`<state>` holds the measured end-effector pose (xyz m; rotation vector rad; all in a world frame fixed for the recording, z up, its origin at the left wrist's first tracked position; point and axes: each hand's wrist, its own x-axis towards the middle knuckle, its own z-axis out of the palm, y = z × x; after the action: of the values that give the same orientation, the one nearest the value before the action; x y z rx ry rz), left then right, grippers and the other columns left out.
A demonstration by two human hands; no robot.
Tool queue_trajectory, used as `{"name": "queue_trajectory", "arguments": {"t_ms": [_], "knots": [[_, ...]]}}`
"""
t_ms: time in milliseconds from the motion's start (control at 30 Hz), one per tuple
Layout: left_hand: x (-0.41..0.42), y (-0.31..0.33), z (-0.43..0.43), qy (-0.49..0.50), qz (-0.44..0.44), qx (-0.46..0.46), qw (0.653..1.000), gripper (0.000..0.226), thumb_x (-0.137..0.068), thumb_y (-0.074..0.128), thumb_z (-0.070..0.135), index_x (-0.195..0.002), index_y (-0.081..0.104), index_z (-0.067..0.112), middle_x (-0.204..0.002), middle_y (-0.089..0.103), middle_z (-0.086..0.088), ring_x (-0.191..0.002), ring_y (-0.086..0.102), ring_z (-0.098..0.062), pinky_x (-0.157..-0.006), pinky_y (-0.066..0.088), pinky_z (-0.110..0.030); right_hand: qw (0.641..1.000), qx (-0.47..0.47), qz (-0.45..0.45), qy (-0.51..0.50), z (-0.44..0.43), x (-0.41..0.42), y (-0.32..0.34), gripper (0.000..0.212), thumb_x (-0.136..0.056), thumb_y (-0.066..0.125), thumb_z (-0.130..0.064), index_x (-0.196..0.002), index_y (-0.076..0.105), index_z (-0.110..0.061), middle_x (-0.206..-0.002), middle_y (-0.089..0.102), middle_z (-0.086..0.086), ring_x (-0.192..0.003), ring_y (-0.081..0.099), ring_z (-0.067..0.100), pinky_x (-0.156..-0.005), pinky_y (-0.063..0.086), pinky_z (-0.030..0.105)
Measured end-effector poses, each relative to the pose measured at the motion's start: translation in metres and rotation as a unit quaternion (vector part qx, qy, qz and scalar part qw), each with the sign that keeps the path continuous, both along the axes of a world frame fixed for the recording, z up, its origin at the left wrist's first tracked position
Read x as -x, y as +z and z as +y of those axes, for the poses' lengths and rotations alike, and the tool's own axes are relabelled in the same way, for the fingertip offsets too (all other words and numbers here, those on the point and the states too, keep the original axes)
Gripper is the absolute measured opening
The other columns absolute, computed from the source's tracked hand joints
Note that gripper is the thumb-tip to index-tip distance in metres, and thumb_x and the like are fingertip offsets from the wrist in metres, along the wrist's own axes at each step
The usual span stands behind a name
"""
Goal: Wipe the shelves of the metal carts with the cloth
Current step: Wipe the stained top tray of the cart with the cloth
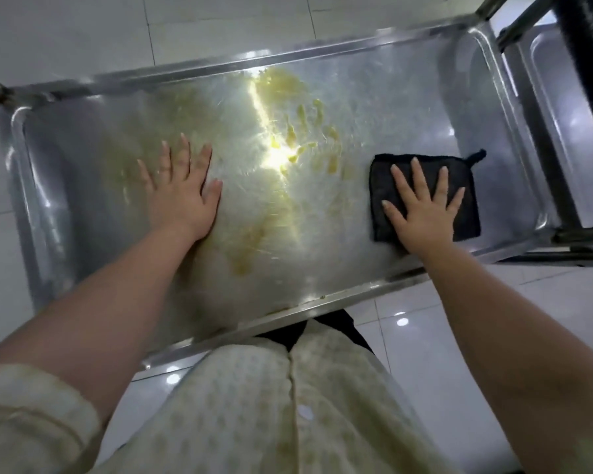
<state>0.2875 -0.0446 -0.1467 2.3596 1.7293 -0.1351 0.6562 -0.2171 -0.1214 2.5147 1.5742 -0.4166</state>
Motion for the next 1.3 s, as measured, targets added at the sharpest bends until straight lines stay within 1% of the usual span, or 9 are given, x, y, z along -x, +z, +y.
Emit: {"name": "queue_trajectory", "arguments": {"t_ms": [133,300,433,667,800,900,1067,1200,1300], "knots": [[0.003,-0.002,0.005,0.002,0.006,-0.005,1.000,0.062,-0.096,0.008,0.060,-0.154,0.007,0.039,-0.165,-0.002,0.002,-0.150,-0.005,-0.026,-0.116,-0.010,-0.059,0.998,0.023,0.008,0.062,0.006,0.099,-0.007,0.066,-0.084,-0.002,-0.076,-0.140,-0.030,-0.054,-0.159,-0.024,-0.015,-0.144,-0.024,0.040,-0.108,-0.009,0.071],[0.007,0.002,0.013,-0.004,-0.010,-0.007,1.000,0.060,-0.097,0.012,0.058,-0.154,0.009,0.040,-0.165,-0.001,0.003,-0.151,-0.004,-0.026,-0.116,-0.008,-0.060,0.983,-0.005,0.053,0.175,0.010,0.231,-0.009,0.068,-0.090,0.007,-0.075,-0.152,-0.005,-0.049,-0.164,-0.008,-0.012,-0.146,-0.017,0.043,-0.107,-0.009,0.074],[0.007,0.003,0.024,-0.014,-0.006,0.003,1.000,0.060,-0.098,0.012,0.059,-0.154,0.005,0.040,-0.165,-0.004,0.004,-0.151,-0.008,-0.025,-0.116,-0.009,-0.059,0.979,-0.030,0.041,0.199,0.015,0.184,-0.008,0.066,-0.089,0.009,-0.078,-0.150,-0.004,-0.053,-0.162,-0.005,-0.017,-0.149,-0.011,0.037,-0.110,-0.006,0.071],[0.002,0.002,0.025,-0.008,0.004,-0.002,1.000,0.060,-0.097,0.008,0.061,-0.154,0.002,0.042,-0.164,-0.006,0.005,-0.150,-0.009,-0.025,-0.116,-0.011,-0.059,1.000,0.028,0.003,-0.006,-0.021,0.006,0.006,0.069,-0.084,0.007,-0.076,-0.147,-0.009,-0.055,-0.163,-0.009,-0.013,-0.148,-0.013,0.036,-0.113,-0.005,0.067],[0.001,0.001,0.025,-0.008,0.009,-0.006,1.000,0.060,-0.096,0.004,0.062,-0.153,-0.001,0.044,-0.164,-0.007,0.005,-0.150,-0.009,-0.024,-0.115,-0.012,-0.058,0.999,0.043,-0.011,-0.011,-0.021,0.040,0.006,0.067,-0.083,0.000,-0.074,-0.143,-0.022,-0.052,-0.162,-0.019,-0.011,-0.147,-0.017,0.040,-0.112,-0.005,0.069],[0.001,0.000,0.025,-0.011,0.003,-0.008,1.000,0.060,-0.096,0.005,0.062,-0.153,0.000,0.044,-0.164,-0.006,0.005,-0.150,-0.009,-0.025,-0.115,-0.012,-0.058,0.996,0.029,0.004,0.080,-0.016,0.123,0.000,0.068,-0.086,0.002,-0.074,-0.144,-0.024,-0.051,-0.159,-0.024,-0.011,-0.145,-0.019,0.043,-0.109,-0.007,0.071],[0.002,0.001,0.027,-0.004,-0.005,-0.010,1.000,0.060,-0.096,0.008,0.061,-0.153,0.003,0.044,-0.165,-0.004,0.006,-0.151,-0.007,-0.024,-0.115,-0.012,-0.058,0.981,0.005,0.043,0.190,-0.005,0.226,-0.003,0.068,-0.091,0.009,-0.075,-0.152,-0.002,-0.048,-0.164,-0.005,-0.008,-0.147,-0.011,0.044,-0.108,-0.003,0.074],[0.003,0.000,0.028,-0.009,-0.006,-0.005,1.000,0.061,-0.095,0.007,0.062,-0.153,0.003,0.044,-0.165,-0.003,0.006,-0.151,-0.006,-0.024,-0.115,-0.011,-0.058,0.977,-0.014,0.023,0.211,-0.011,0.165,-0.004,0.066,-0.090,0.008,-0.077,-0.150,-0.003,-0.053,-0.162,-0.005,-0.014,-0.149,-0.007,0.036,-0.111,-0.005,0.069],[0.004,-0.002,0.028,-0.009,-0.006,-0.010,1.000,0.061,-0.095,0.008,0.062,-0.153,0.004,0.044,-0.165,-0.002,0.005,-0.151,-0.005,-0.024,-0.115,-0.010,-0.059,0.994,-0.007,-0.009,0.110,-0.027,0.072,-0.002,0.069,-0.085,0.010,-0.077,-0.147,-0.010,-0.054,-0.162,-0.009,-0.015,-0.150,-0.008,0.034,-0.114,-0.004,0.066]]}}
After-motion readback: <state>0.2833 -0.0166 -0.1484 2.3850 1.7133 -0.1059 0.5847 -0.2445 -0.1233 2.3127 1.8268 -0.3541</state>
